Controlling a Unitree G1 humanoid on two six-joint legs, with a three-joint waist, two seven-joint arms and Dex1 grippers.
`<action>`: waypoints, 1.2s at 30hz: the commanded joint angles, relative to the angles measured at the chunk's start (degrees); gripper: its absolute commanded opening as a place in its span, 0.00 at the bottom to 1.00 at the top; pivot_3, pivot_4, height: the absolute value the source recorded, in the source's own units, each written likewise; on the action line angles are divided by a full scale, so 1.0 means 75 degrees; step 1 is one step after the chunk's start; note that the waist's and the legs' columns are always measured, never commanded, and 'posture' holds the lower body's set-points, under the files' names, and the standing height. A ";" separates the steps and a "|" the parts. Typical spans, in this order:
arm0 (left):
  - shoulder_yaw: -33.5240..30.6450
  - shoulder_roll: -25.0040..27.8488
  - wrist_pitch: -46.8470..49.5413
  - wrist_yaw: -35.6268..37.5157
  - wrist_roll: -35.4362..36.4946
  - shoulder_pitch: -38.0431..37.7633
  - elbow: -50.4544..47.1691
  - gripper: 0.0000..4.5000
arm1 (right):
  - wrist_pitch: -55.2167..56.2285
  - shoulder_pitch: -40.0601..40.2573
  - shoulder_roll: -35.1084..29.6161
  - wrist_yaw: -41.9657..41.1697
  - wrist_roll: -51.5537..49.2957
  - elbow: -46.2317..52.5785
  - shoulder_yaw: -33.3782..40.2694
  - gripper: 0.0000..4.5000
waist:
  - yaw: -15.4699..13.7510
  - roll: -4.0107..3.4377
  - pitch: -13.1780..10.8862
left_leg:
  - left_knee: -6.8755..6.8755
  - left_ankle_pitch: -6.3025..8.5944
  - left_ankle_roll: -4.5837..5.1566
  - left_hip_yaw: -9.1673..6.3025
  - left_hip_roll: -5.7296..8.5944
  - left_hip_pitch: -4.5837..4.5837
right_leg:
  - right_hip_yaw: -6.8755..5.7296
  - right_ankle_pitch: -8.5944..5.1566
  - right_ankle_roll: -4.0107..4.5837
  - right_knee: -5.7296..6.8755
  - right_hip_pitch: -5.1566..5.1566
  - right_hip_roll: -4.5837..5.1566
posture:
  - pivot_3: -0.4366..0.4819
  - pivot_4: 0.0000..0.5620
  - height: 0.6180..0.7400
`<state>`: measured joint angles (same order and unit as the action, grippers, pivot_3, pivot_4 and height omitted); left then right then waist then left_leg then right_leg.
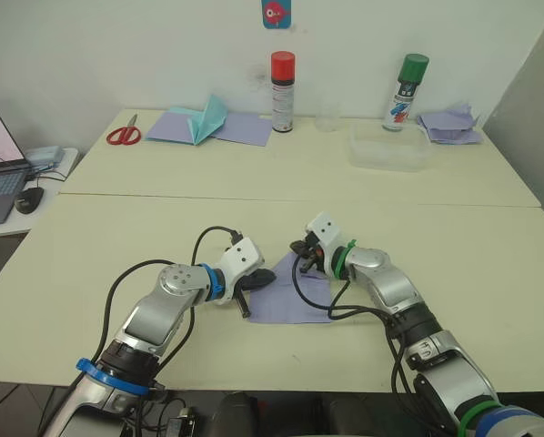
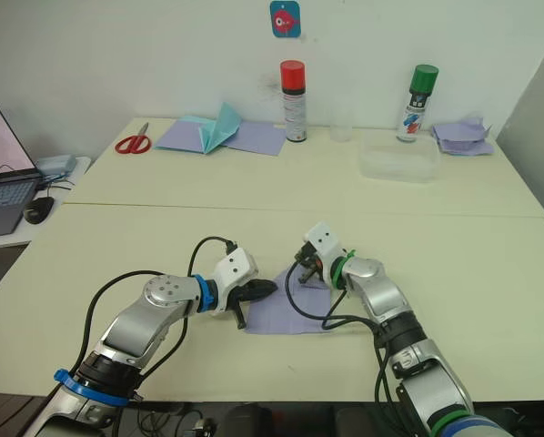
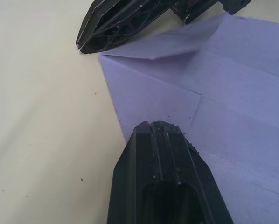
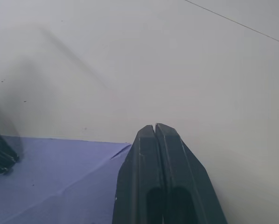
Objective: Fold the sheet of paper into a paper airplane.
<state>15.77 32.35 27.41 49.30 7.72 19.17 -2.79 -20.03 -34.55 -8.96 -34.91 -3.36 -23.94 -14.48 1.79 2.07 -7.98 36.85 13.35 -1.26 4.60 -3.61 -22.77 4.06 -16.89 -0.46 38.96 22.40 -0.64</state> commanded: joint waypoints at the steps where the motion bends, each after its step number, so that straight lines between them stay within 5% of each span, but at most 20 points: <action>1: 0.0275 0.0090 0.0194 -0.0009 -0.0330 -0.0170 0.0417 0.01 | 0.0097 0.0031 -0.0182 -0.0072 -0.0215 0.0093 0.0457 0.00 | -0.0001 -0.0001 -0.0001 | 0.0000 0.0000 0.0000 0.0000 0.0000 0.0000 | 0.0000 0.0000 -0.0001 -0.0001 -0.0001 0.0000 | 0.48 0.27 1.00; 9: 0.0297 -0.0016 -0.0121 0.0094 -0.0311 -0.0056 0.0591 0.01 | -0.0843 0.0563 -0.2068 -0.2425 -0.1051 0.1897 0.0513 0.00 | -0.0019 -0.0016 -0.0016 | -0.0003 0.0004 0.0004 -0.0001 0.0011 -0.0010 | -0.0001 -0.0005 -0.0009 -0.0010 0.0001 0.0000 | 0.48 0.27 1.00; 18: 0.0263 -0.0262 -0.0381 0.0070 -0.0341 0.0222 0.0928 0.01 | -0.1344 0.0828 -0.1733 -0.2122 -0.1447 0.2662 0.0629 0.00 | -0.0018 -0.0018 -0.0017 | -0.0001 0.0004 0.0004 -0.0003 0.0003 -0.0008 | 0.0000 -0.0009 -0.0015 -0.0009 0.0000 0.0008 | 0.48 0.27 1.00; 36: 0.0327 -0.0234 -0.0503 0.0257 -0.0424 0.0217 0.1001 0.01 | -0.2383 0.1741 -0.3191 -0.2890 -0.1200 0.3809 -0.0228 0.00 | -0.0024 -0.0008 -0.0023 | -0.0003 0.0009 0.0012 -0.0004 0.0016 -0.0014 | -0.0005 -0.0017 -0.0023 -0.0024 -0.0003 0.0030 | 0.48 0.27 1.00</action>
<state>16.51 30.28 22.85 51.09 6.59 22.04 2.48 -35.77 -22.57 -32.73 -54.65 -10.67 2.38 -14.61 1.61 2.01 -8.15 36.82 13.42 -1.18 4.57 -3.50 -22.87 4.01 -17.02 -0.63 38.78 22.37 -0.41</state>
